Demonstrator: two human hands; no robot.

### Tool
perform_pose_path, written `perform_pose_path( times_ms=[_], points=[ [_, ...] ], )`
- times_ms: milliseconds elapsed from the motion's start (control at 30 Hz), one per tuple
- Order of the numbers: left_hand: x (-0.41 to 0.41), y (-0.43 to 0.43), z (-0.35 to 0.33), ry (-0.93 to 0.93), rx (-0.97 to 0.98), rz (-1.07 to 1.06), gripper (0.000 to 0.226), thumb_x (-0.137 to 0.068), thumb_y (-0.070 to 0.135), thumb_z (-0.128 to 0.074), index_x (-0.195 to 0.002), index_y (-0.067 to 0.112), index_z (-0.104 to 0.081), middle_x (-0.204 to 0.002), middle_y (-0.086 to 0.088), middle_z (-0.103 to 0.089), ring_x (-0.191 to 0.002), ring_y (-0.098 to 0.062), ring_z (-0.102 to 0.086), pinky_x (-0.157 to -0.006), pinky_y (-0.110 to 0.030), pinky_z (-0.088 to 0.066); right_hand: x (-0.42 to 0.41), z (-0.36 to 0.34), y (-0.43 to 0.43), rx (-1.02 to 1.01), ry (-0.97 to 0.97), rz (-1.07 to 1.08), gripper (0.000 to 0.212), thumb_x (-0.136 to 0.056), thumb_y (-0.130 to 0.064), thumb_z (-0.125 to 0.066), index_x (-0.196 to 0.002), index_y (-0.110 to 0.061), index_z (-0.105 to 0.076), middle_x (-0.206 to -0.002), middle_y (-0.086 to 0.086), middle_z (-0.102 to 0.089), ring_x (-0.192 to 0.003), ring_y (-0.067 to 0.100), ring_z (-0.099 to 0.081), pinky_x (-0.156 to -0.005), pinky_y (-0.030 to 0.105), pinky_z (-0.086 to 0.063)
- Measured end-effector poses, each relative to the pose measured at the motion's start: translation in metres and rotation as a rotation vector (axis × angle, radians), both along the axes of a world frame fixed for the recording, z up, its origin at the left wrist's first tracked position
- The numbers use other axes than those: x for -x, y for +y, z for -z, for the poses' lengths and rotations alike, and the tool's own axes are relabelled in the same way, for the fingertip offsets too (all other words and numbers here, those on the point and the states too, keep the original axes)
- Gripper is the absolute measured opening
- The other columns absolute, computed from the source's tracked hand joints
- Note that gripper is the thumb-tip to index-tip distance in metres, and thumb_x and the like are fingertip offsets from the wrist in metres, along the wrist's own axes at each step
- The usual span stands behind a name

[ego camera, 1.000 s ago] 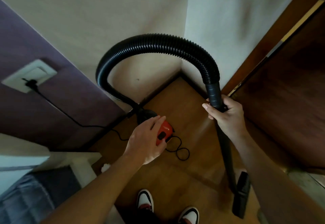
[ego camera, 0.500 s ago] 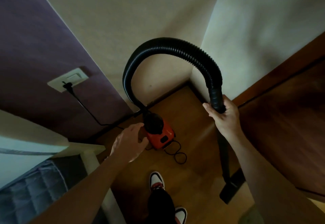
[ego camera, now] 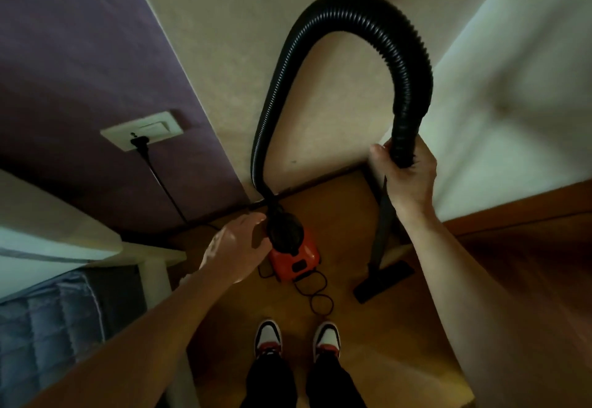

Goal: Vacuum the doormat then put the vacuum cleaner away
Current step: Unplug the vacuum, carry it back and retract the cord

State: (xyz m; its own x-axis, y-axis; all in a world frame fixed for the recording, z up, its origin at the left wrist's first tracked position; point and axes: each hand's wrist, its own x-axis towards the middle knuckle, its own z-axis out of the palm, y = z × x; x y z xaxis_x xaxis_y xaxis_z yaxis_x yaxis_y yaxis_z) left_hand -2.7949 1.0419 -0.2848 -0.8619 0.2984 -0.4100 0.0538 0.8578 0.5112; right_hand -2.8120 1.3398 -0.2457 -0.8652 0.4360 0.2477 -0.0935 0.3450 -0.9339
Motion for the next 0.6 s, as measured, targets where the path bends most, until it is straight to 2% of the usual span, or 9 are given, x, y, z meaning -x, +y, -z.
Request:
perform_pose_path(
  times_ms=[67, 233, 433, 533, 600],
  points=[
    [0.0, 0.005, 0.004, 0.03, -0.023, -0.022, 0.051, -0.095, 0.035, -0.061, -0.143, 0.023, -0.049, -0.143, 0.003, -0.054, -0.13, -0.017, -0.052, -0.105, -0.035, -0.047, 0.017, 0.001, -0.001, -0.006, 0.022, 0.027, 0.017, -0.091, -0.013, -0.074, -0.094, -0.006, -0.06, -0.076, -0.008, -0.056, -0.071, -0.002, -0.055, -0.072, 0.012, -0.045],
    [-0.002, 0.023, 0.009, 0.101, -0.071, -0.08, 0.048, -0.094, 0.033, -0.063, -0.14, 0.022, -0.052, -0.138, 0.003, -0.058, -0.125, -0.014, -0.056, -0.1, -0.032, -0.05, 0.05, 0.011, -0.007, 0.048, 0.129, -0.026, 0.025, -0.09, -0.014, -0.075, -0.099, 0.005, -0.062, -0.077, -0.006, -0.058, -0.073, 0.008, -0.059, -0.072, 0.021, -0.049],
    [0.023, 0.066, 0.018, 0.194, -0.135, -0.08, 0.049, -0.088, 0.04, -0.062, -0.135, 0.025, -0.056, -0.13, 0.002, -0.063, -0.118, -0.017, -0.061, -0.096, -0.039, -0.053, 0.072, 0.031, -0.018, 0.137, 0.171, -0.051, 0.018, -0.085, -0.008, -0.079, -0.089, -0.012, -0.062, -0.072, -0.021, -0.063, -0.071, 0.0, -0.061, -0.072, 0.016, -0.049],
    [0.038, 0.084, 0.026, 0.261, -0.165, -0.058, 0.05, -0.085, 0.045, -0.059, -0.13, 0.024, -0.059, -0.122, -0.001, -0.066, -0.109, -0.021, -0.065, -0.089, -0.043, -0.057, 0.076, 0.039, -0.018, 0.159, 0.193, -0.063, 0.022, -0.082, -0.012, -0.082, -0.085, -0.021, -0.062, -0.072, -0.014, -0.063, -0.071, 0.008, -0.063, -0.074, 0.021, -0.052],
    [0.045, 0.089, 0.033, 0.313, -0.156, -0.047, 0.055, -0.081, 0.055, -0.05, -0.129, 0.028, -0.057, -0.118, -0.001, -0.067, -0.103, -0.022, -0.066, -0.084, -0.043, -0.058, 0.081, 0.046, -0.015, 0.18, 0.18, -0.076, 0.026, -0.08, -0.013, -0.084, -0.084, -0.024, -0.061, -0.074, -0.01, -0.062, -0.072, 0.014, -0.063, -0.074, 0.026, -0.055]
  ],
)
